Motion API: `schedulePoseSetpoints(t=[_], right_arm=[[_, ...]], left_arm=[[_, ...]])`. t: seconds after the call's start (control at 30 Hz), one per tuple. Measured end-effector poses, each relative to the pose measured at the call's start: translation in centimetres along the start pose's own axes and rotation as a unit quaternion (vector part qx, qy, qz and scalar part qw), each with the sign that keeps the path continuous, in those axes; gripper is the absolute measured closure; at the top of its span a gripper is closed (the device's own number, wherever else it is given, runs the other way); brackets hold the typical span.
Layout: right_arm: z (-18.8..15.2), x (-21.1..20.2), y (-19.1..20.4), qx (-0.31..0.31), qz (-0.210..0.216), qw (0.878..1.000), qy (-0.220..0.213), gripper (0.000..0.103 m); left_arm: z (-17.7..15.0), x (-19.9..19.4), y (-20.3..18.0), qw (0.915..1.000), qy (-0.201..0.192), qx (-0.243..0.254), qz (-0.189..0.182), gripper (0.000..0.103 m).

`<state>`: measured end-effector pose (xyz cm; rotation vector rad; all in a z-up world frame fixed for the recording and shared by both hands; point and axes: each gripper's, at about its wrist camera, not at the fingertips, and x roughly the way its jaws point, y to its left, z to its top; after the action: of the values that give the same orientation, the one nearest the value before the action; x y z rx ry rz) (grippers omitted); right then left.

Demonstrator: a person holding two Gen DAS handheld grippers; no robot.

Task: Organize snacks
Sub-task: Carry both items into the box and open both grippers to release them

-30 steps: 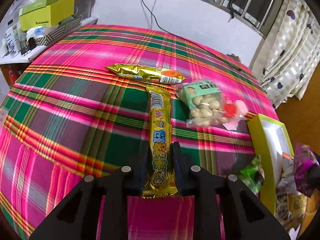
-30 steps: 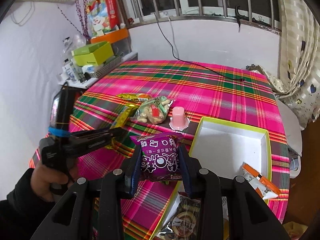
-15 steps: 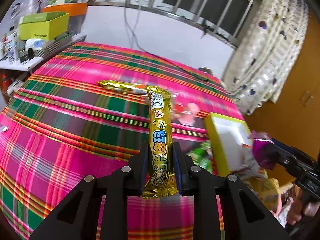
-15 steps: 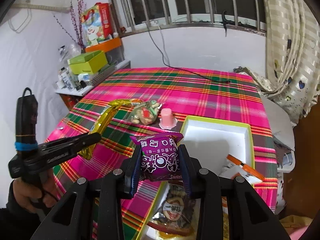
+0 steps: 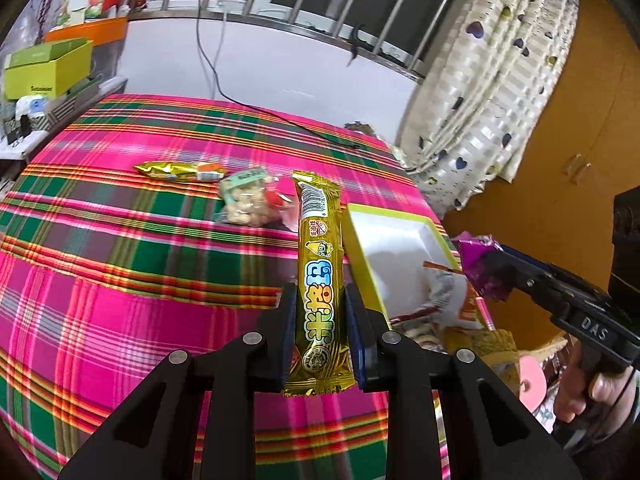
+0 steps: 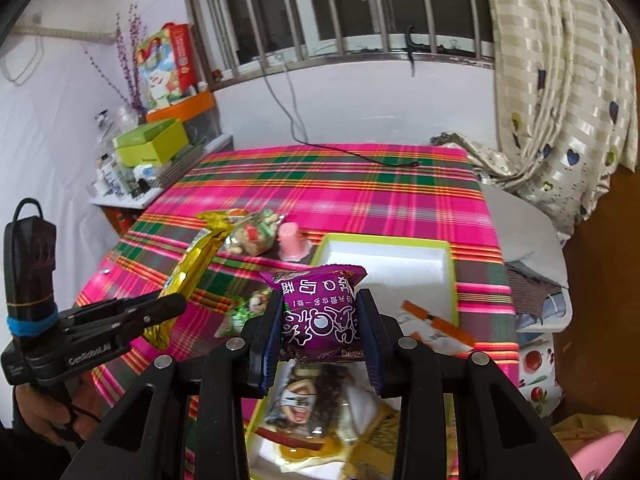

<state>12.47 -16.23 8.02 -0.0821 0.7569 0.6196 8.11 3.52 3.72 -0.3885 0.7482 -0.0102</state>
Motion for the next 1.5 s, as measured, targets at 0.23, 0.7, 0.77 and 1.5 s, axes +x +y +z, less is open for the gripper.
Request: schedulePoseSetpoints(t=[0.23,0.7,0.77,1.5], right_arm=[[0.4,-0.2,-2.5,0.019,-0.017,1.0,-0.006,0.07],[2.0,4.9,-6.9,0.037,-0.036,0.998,0.034,0.07],[1.9,6.1,-7.4,0.043,-0.037,0.997,0.047,0.069],[-0.8,2.3,-8.8,0.075,-0.004,0.997,0.026,0.063]], left_arm=[[0.4,1.6,-2.1,0.9996,0.017,0.01,-0.019,0.079],[0.8,3.5,-3.3,0.9991,0.036,0.018,-0.017,0.079],[0.9,3.7,-3.4,0.9989,0.039,0.018,-0.017,0.079],[2.1,10.6,-7.0,0.995,0.096,0.014,-0.023,0.079]])
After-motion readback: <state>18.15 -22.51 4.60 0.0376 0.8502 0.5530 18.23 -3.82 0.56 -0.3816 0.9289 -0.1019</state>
